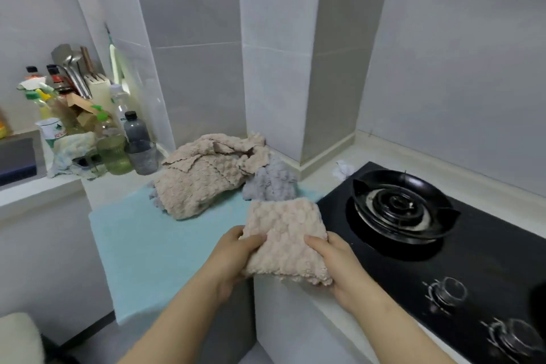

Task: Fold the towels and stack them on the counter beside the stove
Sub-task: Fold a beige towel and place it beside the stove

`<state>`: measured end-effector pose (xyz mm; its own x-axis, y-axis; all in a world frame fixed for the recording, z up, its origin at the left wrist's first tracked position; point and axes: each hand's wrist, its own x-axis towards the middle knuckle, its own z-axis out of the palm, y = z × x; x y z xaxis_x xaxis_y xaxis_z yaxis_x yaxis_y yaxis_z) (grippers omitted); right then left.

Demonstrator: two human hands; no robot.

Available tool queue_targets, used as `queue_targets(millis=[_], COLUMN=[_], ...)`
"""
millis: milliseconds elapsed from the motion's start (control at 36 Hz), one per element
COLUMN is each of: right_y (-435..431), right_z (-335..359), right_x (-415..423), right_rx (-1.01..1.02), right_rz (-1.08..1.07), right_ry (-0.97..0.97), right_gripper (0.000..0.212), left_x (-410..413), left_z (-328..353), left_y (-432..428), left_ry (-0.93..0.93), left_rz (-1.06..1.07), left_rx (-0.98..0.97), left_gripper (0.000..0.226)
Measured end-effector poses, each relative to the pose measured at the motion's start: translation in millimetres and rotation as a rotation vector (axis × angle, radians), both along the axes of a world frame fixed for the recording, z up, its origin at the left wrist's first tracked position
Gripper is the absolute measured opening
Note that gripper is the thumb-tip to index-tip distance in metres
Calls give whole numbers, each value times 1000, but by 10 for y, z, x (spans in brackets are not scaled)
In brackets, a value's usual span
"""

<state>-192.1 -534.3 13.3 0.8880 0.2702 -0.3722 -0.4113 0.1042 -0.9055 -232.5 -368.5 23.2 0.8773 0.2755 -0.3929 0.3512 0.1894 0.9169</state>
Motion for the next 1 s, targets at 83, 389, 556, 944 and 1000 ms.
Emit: queue_targets(millis=[83,389,556,944,1000], right_y=[-637,-3484,-4764,-6855,-7075], right_z=[96,307,310,177,129], right_x=[-60,-445,-713,-911,-909], right_rx=[-23,-87,-107,-153,-161], right_rz=[-55,-147,-316,-715,-752], right_ry=[-45,-166,-132,-114,-106], right_gripper=[28,18,25,22,24], left_x=[54,-55,-152,152,202], left_z=[85,219,292,221,171], left_y=[-596,-3322,-4669,-7018,-7252], left_ry=[-45,-144,-175,-146,-129], left_rz=[-64,-278,-391,-707,-733], left_rx=[6,23,30,35,49], left_gripper=[26,25,24,19,19])
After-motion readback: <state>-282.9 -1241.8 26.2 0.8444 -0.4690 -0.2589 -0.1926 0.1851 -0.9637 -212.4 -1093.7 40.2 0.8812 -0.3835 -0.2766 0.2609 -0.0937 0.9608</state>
